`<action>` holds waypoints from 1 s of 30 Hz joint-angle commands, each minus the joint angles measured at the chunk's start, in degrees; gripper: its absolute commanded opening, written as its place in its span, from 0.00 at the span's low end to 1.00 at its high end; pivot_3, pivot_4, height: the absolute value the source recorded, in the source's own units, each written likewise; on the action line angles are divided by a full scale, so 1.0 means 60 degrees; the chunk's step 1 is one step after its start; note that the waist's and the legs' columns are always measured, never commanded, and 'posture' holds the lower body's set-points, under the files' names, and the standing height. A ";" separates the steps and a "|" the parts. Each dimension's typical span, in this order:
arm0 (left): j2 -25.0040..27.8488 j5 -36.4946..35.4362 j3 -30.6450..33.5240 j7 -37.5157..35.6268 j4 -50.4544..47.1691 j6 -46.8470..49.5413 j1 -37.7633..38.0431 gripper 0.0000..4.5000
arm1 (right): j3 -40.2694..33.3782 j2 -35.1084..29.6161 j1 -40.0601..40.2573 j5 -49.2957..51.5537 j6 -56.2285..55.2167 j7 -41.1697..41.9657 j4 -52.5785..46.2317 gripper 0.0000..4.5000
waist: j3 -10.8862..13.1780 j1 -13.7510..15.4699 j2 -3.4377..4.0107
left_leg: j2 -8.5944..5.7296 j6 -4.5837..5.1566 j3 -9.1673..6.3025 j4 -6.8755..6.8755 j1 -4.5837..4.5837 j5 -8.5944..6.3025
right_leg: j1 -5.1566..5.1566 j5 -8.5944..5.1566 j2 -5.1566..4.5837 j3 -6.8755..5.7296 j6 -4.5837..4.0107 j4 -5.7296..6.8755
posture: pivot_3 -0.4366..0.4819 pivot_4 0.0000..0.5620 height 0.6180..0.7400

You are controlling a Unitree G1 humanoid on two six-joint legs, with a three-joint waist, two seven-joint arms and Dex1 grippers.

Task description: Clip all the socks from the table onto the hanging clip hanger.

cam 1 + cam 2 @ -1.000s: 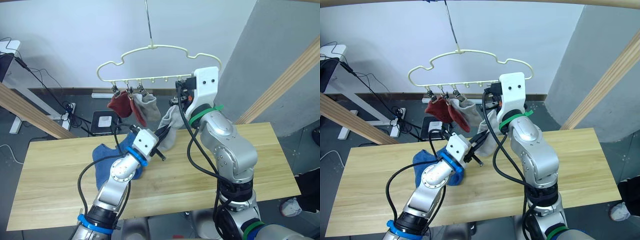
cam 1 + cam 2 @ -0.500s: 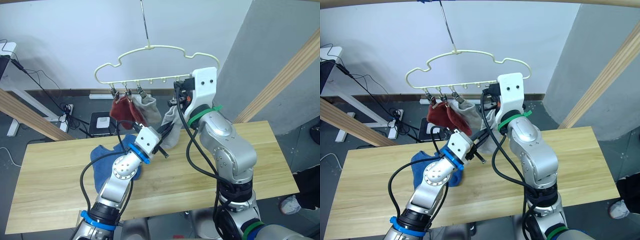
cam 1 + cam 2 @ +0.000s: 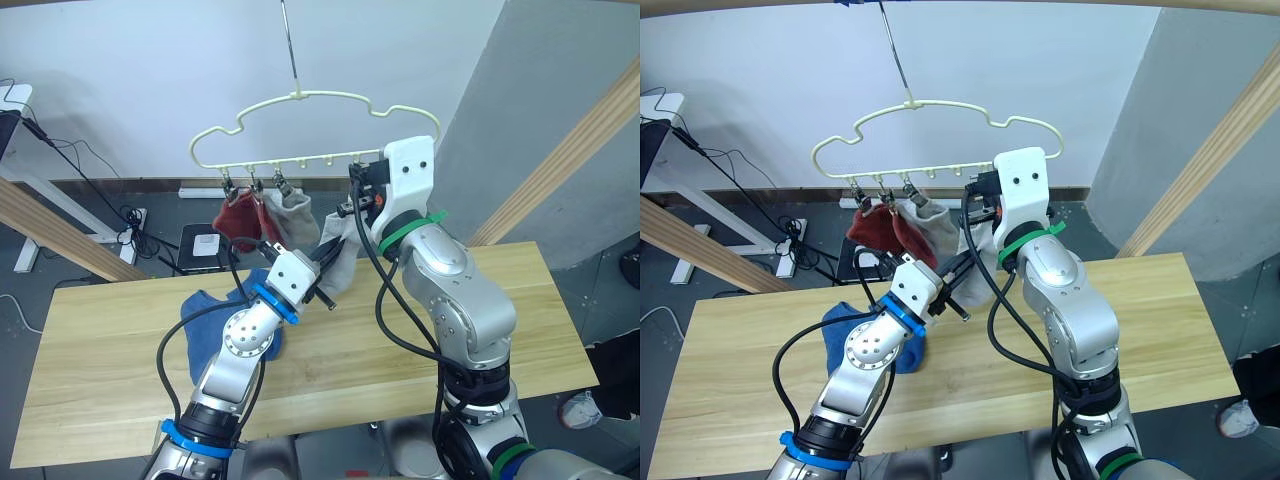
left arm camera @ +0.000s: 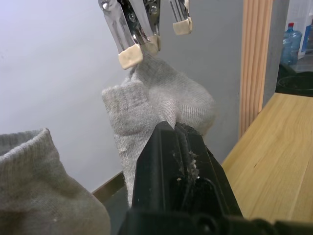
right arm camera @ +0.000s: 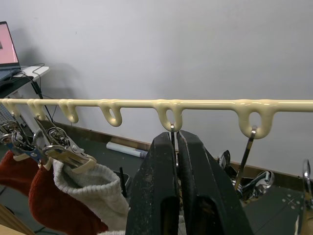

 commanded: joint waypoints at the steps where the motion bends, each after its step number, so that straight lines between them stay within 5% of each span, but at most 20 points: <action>1: -0.0096 0.0028 0.0014 0.0097 -0.0129 -0.0248 -0.0108 0.01 | -0.0042 0.0092 0.0100 -0.0020 -0.0186 -0.0101 -0.0315 0.00 | 0.0000 0.0001 0.0000 | 0.0000 0.0000 0.0000 0.0000 0.0000 0.0000 | 0.0000 0.0000 0.0000 0.0000 0.0000 0.0000 | 0.25 0.51 1.00; 2: -0.0103 0.0047 0.0024 0.0119 -0.0117 -0.0257 -0.0142 0.01 | -0.0092 0.0124 0.0126 -0.0002 -0.0198 -0.0129 -0.0346 0.00 | 0.0000 0.0000 0.0000 | 0.0000 0.0000 0.0000 0.0000 0.0000 0.0000 | 0.0000 0.0000 0.0000 0.0000 0.0000 0.0000 | 0.25 0.51 1.00; 10: -0.0090 0.0053 0.0030 0.0185 -0.0011 -0.0281 -0.0252 0.00 | -0.0185 0.0118 0.0168 0.0134 -0.0046 -0.0059 -0.0464 0.66 | 0.0000 -0.0003 0.0000 | 0.0000 0.0000 0.0001 0.0000 0.0000 0.0000 | -0.0001 0.0000 0.0001 0.0000 0.0000 0.0000 | 0.24 0.51 1.00; 20: -0.0033 0.0083 0.0048 0.0184 0.0080 -0.0271 -0.0211 0.00 | -0.0286 -0.0872 0.0929 0.1561 0.0819 0.1499 -0.2012 0.66 | 0.0000 0.0003 0.0000 | 0.0000 0.0000 -0.0003 0.0000 -0.0001 0.0000 | 0.0001 0.0000 0.0001 -0.0003 0.0000 -0.0002 | 0.24 0.52 1.00; 30: 0.0359 -0.1319 0.0190 -0.1106 -0.0837 0.0657 0.0310 0.57 | -0.0630 -0.2538 0.1724 0.2466 0.0759 0.2613 -0.2783 0.66 | 0.0000 -0.0002 0.0000 | 0.0003 0.0001 -0.0003 0.0002 0.0005 0.0000 | 0.0004 0.0000 0.0015 -0.0001 0.0001 0.0004 | 0.24 0.51 1.00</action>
